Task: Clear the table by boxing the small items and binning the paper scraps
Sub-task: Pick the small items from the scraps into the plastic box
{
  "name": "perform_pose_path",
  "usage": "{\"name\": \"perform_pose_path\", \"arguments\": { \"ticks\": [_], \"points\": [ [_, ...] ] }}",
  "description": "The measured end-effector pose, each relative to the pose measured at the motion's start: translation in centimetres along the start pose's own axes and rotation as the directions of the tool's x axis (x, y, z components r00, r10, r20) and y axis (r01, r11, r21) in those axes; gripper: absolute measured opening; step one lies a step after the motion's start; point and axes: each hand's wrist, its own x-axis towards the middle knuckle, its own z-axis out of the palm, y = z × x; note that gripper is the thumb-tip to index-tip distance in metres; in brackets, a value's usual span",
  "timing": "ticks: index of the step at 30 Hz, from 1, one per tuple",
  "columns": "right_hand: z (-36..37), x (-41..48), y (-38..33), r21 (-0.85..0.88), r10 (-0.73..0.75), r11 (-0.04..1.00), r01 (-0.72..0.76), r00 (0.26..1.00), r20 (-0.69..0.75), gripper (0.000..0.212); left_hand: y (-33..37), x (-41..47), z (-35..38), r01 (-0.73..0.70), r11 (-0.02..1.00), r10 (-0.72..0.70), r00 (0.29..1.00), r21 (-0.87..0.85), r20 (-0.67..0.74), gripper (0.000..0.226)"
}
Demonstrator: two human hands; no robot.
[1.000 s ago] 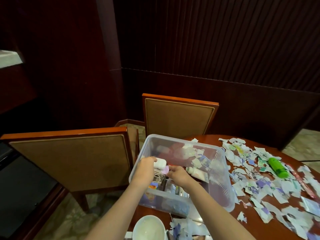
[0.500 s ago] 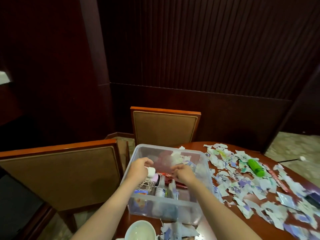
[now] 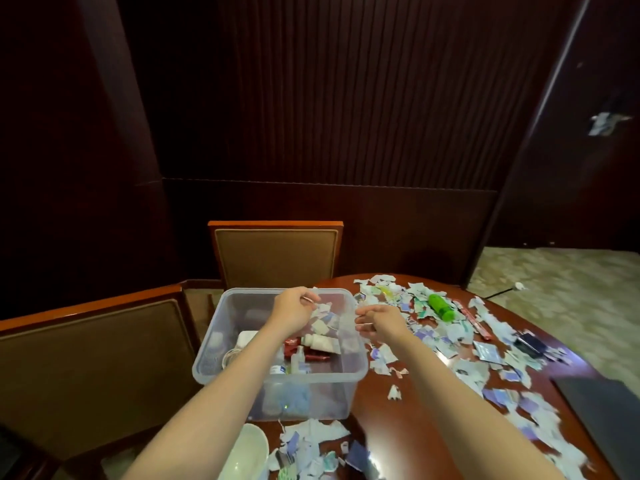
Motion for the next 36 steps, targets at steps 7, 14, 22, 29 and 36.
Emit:
{"name": "perform_pose_path", "arguments": {
  "ticks": [7,14,22,29,36],
  "points": [
    [-4.8,-1.6,1.2,0.0,-0.013,1.0,0.013,0.996,-0.09,0.019,3.0,-0.8,4.0,-0.035,0.999,0.035,0.996,0.0,0.08,0.035],
    [-9.3,-1.9,2.8,0.034,0.039,0.999,-0.036,0.992,-0.119,0.017,4.9,0.3,9.3,-0.047,0.999,0.044,0.986,0.014,0.161,0.025],
    [-14.5,0.8,4.3,0.112,0.111,0.99,-0.09,0.973,-0.201,0.011,7.3,3.5,14.3,-0.04,0.999,0.03,0.972,0.036,0.234,0.025],
    [-17.8,6.1,6.4,-0.053,0.045,0.996,-0.068,0.933,-0.356,0.031,7.7,7.7,18.3,-0.089,0.987,0.054,0.967,0.133,0.248,0.033],
    [-19.2,12.0,6.9,-0.247,-0.078,0.968,-0.036,0.896,-0.437,0.024,5.5,13.4,22.0,-0.078,0.972,0.03,0.977,0.22,0.213,0.032]
  ]
}}
